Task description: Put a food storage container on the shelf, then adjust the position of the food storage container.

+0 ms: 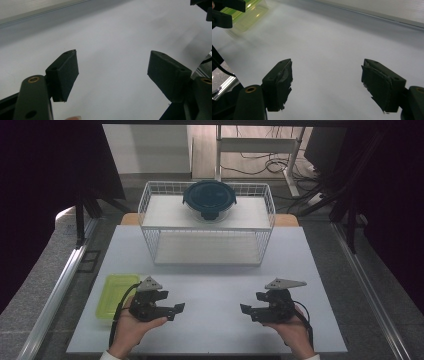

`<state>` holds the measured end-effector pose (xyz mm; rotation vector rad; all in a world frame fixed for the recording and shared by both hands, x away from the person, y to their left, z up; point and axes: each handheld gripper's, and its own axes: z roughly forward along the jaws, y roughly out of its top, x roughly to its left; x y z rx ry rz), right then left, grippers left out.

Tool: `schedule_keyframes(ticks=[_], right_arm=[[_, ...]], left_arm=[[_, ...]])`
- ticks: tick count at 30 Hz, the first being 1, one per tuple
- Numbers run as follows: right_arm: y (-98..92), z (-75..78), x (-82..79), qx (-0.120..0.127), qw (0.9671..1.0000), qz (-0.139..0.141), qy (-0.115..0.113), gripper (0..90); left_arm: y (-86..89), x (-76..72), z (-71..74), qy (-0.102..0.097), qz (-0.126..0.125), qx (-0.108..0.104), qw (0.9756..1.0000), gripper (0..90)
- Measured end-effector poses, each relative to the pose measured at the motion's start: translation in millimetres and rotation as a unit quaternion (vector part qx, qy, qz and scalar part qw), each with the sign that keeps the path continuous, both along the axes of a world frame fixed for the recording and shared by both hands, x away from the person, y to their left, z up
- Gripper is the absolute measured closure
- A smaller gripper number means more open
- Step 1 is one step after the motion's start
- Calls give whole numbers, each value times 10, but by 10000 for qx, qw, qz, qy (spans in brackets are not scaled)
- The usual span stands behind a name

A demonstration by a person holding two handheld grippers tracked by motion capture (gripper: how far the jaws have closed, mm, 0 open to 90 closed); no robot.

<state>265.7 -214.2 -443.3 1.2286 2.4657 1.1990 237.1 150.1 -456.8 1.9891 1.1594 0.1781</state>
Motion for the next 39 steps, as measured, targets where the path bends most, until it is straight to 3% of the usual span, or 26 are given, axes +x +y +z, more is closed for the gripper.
schedule_keyframes(ticks=[8, 9, 10, 12, 17, 19, 20, 21, 24, 29, 30, 35, 36, 37, 39], right_arm=[[-29, 19, -19, 29, 10000, -29, -35, 245], [-26, 20, -21, 68, 10000, -13, 3, 245], [-26, 32, -17, 355, 9991, 91, 228, 246], [-9, 49, -19, 395, 9989, 108, 238, 247], [2, 23, -25, 320, 9992, 85, 226, 246], [9, -29, -21, 236, 9993, 79, 263, 247], [14, -42, -16, 181, 9995, 74, 259, 247], [14, -42, -16, 181, 9995, 74, 259, 247], [3, -50, -14, 155, 9996, 21, 228, 247], [-39, -33, -13, 155, 9997, -70, 176, 247], [-67, -38, -5, 157, 9996, -129, 190, 247], [-103, -48, 15, 233, 9993, -166, 246, 247], [-112, -45, 24, 225, 9993, -177, 246, 247], [-112, -45, 24, 225, 9993, -177, 246, 247], [-125, -46, 31, 222, 9993, -196, 236, 247]], left_arm=[[50, -51, 85, -82, 134, -21, 9999, 243], [63, -53, 99, -44, 75, -45, 10000, 263], [74, -60, 119, -50, 56, -52, 10000, 293], [79, -59, 124, -44, 60, -22, 10000, 286], [202, -99, 181, -30, 217, -9, 9998, 283], [307, -131, 222, -36, 290, 25, 9996, 281], [452, -178, 259, -34, 461, -1, 9989, 282], [452, -178, 259, -34, 461, -1, 9989, 283], [767, -251, 322, -63, 782, 26, 9969, 288], [1028, -254, 338, -97, 1107, 30, 9938, 302], [1110, -229, 324, -89, 1252, 32, 9921, 310], [1247, -106, 239, -35, 1373, 50, 9905, 333], [1340, -23, 188, -27, 1516, 53, 9884, 352], [1340, -23, 188, -27, 1516, 53, 9884, 365], [1445, 52, 155, -23, 1708, 55, 9853, 378]])
